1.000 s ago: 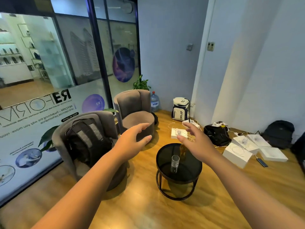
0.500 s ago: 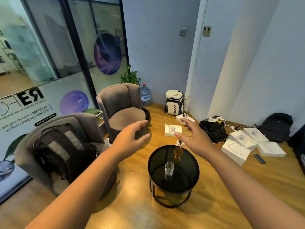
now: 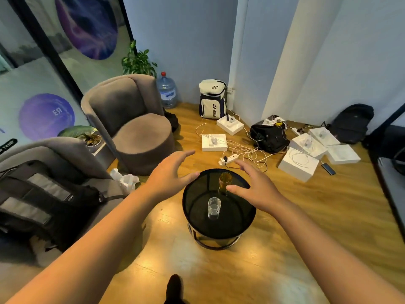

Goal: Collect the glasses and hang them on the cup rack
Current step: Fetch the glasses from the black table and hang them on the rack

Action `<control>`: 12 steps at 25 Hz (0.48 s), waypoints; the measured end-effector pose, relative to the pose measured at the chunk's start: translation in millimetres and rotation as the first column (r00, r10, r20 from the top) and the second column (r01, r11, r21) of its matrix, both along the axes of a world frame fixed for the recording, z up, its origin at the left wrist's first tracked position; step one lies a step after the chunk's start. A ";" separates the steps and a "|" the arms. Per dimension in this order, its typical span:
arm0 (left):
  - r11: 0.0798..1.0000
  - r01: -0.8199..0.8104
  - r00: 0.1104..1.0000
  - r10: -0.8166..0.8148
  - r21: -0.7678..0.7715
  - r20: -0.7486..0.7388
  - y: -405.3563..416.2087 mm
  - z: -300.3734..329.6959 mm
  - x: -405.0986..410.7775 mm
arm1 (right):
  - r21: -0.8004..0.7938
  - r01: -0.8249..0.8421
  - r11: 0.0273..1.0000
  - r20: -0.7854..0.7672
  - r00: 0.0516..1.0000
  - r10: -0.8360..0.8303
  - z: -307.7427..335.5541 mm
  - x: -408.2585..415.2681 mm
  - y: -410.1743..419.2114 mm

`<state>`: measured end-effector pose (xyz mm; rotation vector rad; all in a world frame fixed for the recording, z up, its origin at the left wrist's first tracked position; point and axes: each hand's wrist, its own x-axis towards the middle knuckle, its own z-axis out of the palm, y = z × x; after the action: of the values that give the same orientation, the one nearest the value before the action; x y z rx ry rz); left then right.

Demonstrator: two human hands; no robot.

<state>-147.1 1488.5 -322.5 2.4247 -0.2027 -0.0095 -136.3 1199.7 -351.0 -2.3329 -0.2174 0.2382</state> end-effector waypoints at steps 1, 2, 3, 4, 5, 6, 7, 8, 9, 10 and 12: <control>1.000 0.018 1.000 -0.018 0.005 -0.020 2.2 -12.3 16.7 | -0.011 0.003 1.000 -0.015 1.000 -0.003 -9.7 8.5 3.1; 0.999 0.043 0.998 -0.043 0.009 -0.039 4.6 -25.1 34.3 | -0.020 0.012 1.000 -0.033 0.999 -0.013 -19.2 17.6 6.6; 0.997 0.075 0.995 -0.075 0.009 -0.059 6.6 -38.4 52.1 | -0.027 0.029 0.999 -0.055 0.998 -0.030 -28.7 27.8 10.0; 0.994 0.112 0.991 -0.111 0.010 -0.079 8.6 -50.4 69.5 | -0.033 0.049 0.998 -0.078 0.996 -0.051 -37.8 37.4 13.2; 0.990 0.140 0.986 -0.138 0.013 -0.096 10.0 -60.3 84.8 | -0.037 0.065 0.997 -0.099 0.993 -0.069 -45.5 44.5 16.7; 0.987 0.161 0.981 -0.159 0.016 -0.110 11.6 -69.7 99.0 | -0.041 0.082 0.996 -0.121 0.989 -0.087 -53.3 50.7 20.6; 0.983 0.183 0.976 -0.180 0.016 -0.122 13.8 -80.6 118.6 | -0.040 0.113 0.993 -0.146 0.982 -0.118 -63.1 60.9 25.1; 0.979 0.204 0.970 -0.200 0.018 -0.136 15.5 -93.4 135.1 | -0.036 0.145 0.989 -0.169 0.974 -0.149 -74.1 69.6 29.4; 0.973 0.228 0.963 -0.222 0.024 -0.150 16.5 -107.5 150.9 | -0.033 0.175 0.984 -0.187 0.966 -0.178 -86.4 77.4 34.7; 0.966 0.255 0.955 -0.246 0.032 -0.165 16.2 -122.5 165.2 | -0.030 0.200 0.979 -0.203 0.958 -0.202 -100.1 83.9 39.8; 0.950 0.309 0.938 -0.295 0.050 -0.183 13.3 -155.5 188.8 | -0.027 0.251 0.968 -0.245 0.937 -0.250 -131.9 93.5 46.4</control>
<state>41.7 1501.9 -477.9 2.4300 -0.5016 -0.3724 -42.7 1246.1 -482.9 -2.2716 0.2022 0.3960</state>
